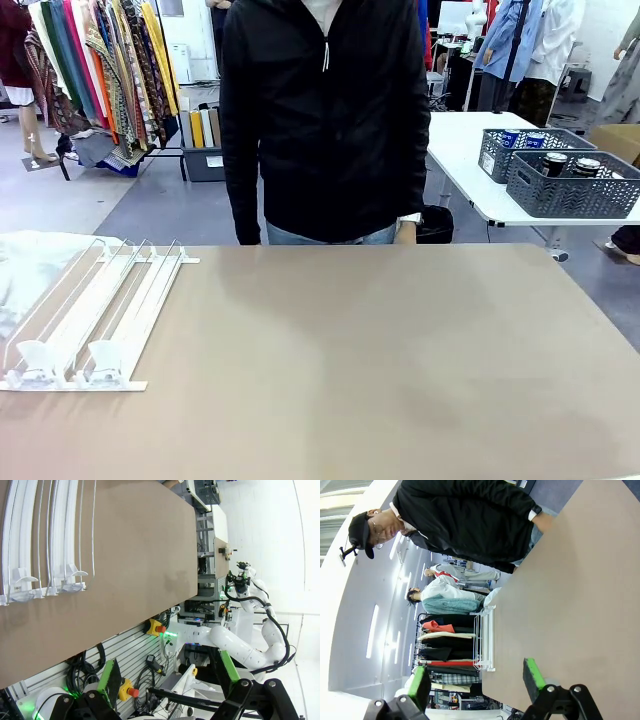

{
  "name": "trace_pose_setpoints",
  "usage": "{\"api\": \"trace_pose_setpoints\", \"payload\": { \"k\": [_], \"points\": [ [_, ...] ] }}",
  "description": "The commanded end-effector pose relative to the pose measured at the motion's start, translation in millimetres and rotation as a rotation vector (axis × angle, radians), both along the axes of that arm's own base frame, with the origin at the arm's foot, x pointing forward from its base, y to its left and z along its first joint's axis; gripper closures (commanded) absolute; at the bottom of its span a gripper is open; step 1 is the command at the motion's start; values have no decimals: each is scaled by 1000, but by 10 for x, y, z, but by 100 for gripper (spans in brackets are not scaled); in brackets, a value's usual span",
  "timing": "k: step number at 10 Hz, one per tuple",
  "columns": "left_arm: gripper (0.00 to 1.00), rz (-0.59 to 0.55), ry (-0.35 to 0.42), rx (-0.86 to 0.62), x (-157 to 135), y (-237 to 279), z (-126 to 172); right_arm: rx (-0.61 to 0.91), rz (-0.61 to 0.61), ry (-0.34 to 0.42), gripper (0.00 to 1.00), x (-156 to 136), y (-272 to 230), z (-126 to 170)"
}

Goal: Retrieve and store the cans from the dispenser.
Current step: Pick up one can from the Automatic Can Dispenser and place it in the middle of the table.

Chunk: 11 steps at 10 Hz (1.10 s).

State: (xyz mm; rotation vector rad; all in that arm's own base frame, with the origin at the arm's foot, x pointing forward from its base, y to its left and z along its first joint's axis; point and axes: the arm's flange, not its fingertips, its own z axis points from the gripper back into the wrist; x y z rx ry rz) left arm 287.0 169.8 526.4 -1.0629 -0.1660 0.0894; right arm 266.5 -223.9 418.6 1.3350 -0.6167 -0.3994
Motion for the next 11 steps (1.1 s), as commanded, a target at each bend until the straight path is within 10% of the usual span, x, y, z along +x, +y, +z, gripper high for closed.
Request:
{"api": "trace_pose_setpoints", "payload": {
  "k": [1, 11],
  "points": [
    [0, -3, -21, -15, -7, -9, 3, -5, 6, -12, 0, 3, -9, 26],
    [0, -3, -21, -15, -7, -9, 3, -5, 6, -12, 0, 3, -9, 26]
  ]
}}
